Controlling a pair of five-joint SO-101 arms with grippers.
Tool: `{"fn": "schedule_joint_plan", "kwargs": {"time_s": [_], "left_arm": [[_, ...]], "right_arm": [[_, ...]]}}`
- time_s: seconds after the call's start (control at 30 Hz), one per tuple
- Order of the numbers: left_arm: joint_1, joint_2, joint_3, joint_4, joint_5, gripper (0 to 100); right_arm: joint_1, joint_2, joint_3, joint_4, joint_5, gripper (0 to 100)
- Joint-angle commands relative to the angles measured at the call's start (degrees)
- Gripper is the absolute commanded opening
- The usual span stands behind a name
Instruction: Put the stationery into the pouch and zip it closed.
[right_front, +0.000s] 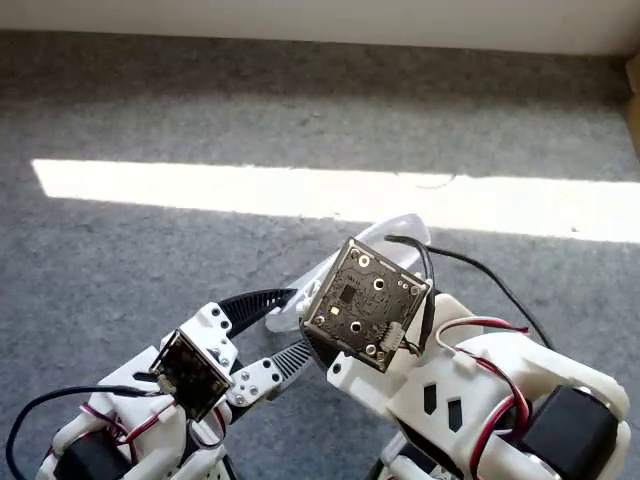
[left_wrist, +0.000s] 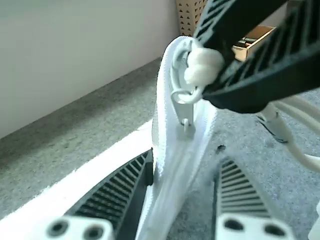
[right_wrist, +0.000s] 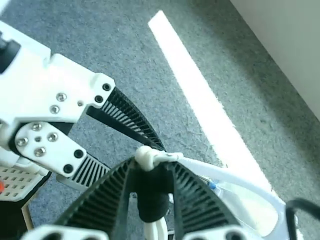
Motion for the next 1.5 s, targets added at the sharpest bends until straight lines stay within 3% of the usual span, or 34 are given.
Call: {"fn": "schedule_joint_plan", "kwargs": {"time_s": [0.0, 0.3, 0.7, 0.9, 1.13, 1.23, 1.37, 1.47], "left_arm": [[1.3, 0.0, -0.2, -1.1, -0.6, 15], [1.6, 0.0, -0.3, -0.8, -0.5, 1], [1.1, 0.0, -4.2, 5.8, -0.2, 1], [-3.9, 0.0, -4.1, 5.5, -0.2, 0], [-4.1, 0.0, -4.1, 5.4, -0.2, 0], [-4.2, 0.0, -4.1, 5.4, -0.2, 0], [-4.3, 0.0, -4.1, 5.4, -0.2, 0], [-4.4, 0.0, -3.9, 5.4, -0.2, 0]], "right_arm": [[-0.6, -1.3, -0.3, 0.9, -0.6, 0.5], [0.8, -1.4, -0.7, 0.9, -0.9, 0.5], [27.5, -1.1, -0.3, -6.8, -0.5, 0.5], [34.2, -0.8, -0.2, -8.3, -0.5, 0.5], [33.6, -1.4, -0.3, -6.0, -1.0, 1.0], [27.2, -1.4, -0.4, -1.9, -1.3, 5.7], [17.2, -1.5, 0.0, 1.1, -7.5, 15.0], [12.4, -1.5, 2.5, 1.1, -9.5, 15.6]]}}
